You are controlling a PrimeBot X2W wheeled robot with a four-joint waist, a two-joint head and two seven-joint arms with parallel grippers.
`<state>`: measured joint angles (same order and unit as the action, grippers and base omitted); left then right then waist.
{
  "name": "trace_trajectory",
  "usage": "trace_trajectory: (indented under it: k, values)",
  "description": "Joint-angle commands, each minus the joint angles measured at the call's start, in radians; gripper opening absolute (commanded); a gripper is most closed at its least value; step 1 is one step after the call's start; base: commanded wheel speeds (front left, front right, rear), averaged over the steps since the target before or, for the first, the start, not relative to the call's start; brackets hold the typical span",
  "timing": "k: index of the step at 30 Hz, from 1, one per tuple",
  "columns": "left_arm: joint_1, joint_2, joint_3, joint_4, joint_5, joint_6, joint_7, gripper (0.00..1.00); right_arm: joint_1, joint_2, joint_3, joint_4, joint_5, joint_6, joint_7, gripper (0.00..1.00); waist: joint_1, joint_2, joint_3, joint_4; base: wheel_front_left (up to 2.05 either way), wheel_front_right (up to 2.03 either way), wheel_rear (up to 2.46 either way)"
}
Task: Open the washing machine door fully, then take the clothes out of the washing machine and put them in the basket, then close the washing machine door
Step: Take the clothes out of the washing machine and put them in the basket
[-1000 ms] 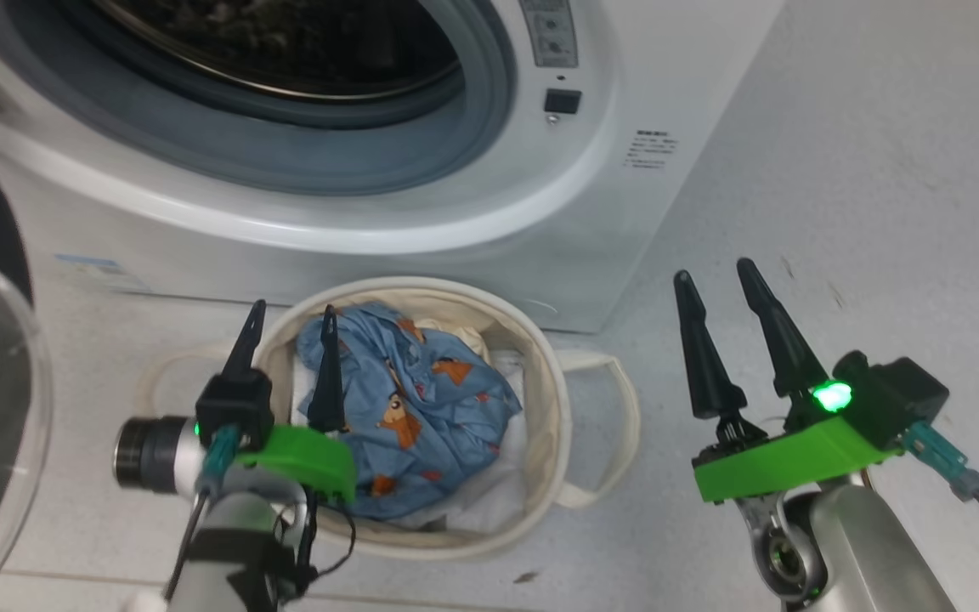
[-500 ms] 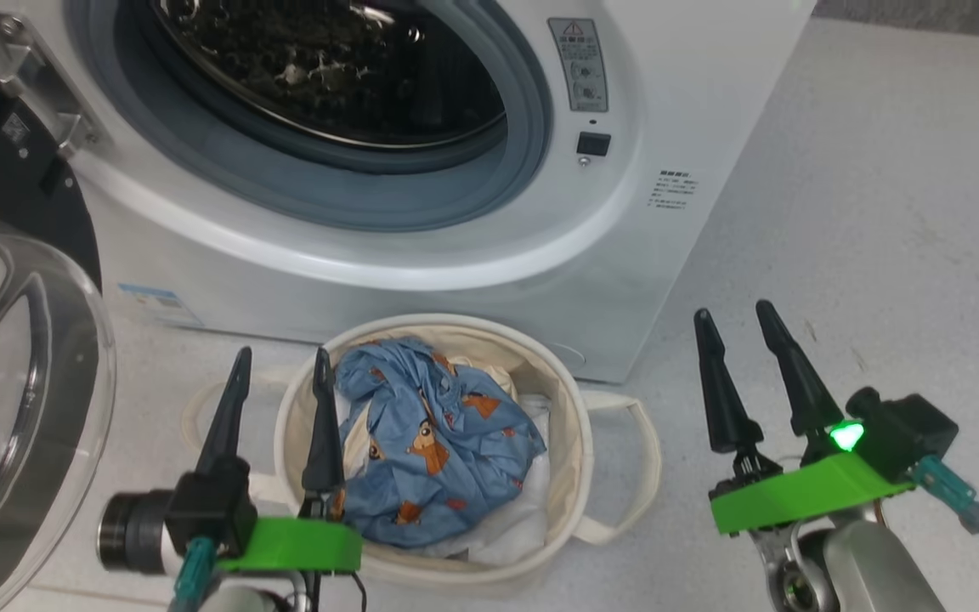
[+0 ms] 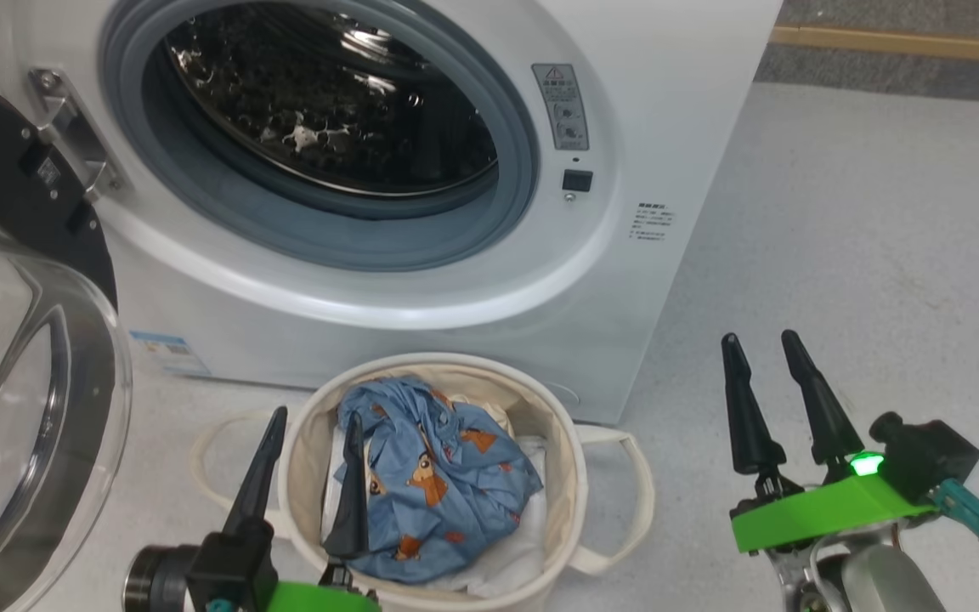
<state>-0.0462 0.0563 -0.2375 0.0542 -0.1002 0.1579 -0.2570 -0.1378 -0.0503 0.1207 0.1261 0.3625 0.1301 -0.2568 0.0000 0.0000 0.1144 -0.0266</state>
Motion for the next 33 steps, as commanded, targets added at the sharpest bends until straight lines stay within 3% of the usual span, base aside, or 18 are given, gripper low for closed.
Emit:
trace_trajectory:
  k: [1, 33]
  values:
    - [-0.006, -0.004, 0.037, -0.033, 0.001, 0.004, -0.005, 1.0, -0.003, 0.0, 0.023, -0.027, -0.002, 0.001, -0.005, 1.0, 0.0, 0.0, -0.015, -0.003, 0.0, 0.0, 0.0]
    - [0.056, -0.006, 0.043, 0.0, -0.023, 0.01, -0.005, 1.0, 0.04, 0.0, 0.068, 0.053, -0.028, 0.001, -0.005, 1.0, 0.0, 0.0, -0.091, -0.051, 0.0, 0.0, 0.0]
